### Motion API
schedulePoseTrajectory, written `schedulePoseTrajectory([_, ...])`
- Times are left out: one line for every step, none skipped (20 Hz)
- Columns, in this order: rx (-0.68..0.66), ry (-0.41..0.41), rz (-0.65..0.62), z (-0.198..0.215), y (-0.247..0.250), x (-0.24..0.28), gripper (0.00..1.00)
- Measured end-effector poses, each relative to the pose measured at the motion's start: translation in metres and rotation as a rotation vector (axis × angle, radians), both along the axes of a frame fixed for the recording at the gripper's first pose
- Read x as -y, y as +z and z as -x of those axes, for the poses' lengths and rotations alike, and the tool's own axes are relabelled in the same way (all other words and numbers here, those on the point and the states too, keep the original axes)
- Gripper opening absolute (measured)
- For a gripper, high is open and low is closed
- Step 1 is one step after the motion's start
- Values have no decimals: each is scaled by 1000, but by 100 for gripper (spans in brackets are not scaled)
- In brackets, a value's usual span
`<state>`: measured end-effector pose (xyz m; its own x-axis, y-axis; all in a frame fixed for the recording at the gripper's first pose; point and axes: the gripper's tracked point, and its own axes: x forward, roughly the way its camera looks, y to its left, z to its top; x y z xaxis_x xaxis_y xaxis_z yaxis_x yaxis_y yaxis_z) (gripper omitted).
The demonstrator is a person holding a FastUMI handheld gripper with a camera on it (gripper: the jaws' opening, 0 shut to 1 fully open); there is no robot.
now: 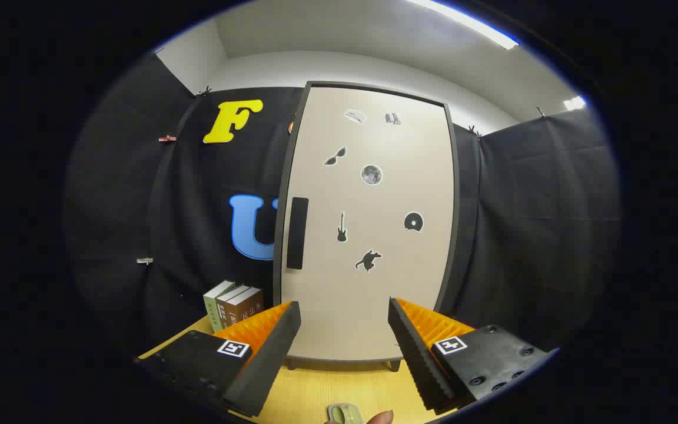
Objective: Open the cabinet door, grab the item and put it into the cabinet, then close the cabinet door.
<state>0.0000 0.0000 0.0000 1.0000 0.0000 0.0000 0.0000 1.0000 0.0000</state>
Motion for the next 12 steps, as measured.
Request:
schedulePoseTrajectory([0,0,1,0,0,-1,97])
schedulePoseTrajectory([1,2,2,0,0,-2,97])
schedulePoseTrajectory([3,5,4,0,1,-3,97])
schedulePoseTrajectory([4,7,6,0,1,-4,97])
schedulePoseTrajectory([4,8,9,0,1,-5,97])
schedulePoseTrajectory([5,9,9,0,1,-5,97])
schedulePoseTrajectory([5,10,8,1,1,-6,97])
schedulePoseTrajectory([6,11,6,1,1,-5,97])
schedulePoseTrajectory([6,10,5,2,1,-5,97])
schedulePoseTrajectory([6,10,5,3,1,-5,97])
schedulePoseTrajectory([6,8,8,3,0,-4,97])
schedulePoseTrajectory([5,6,11,3,-1,-3,97])
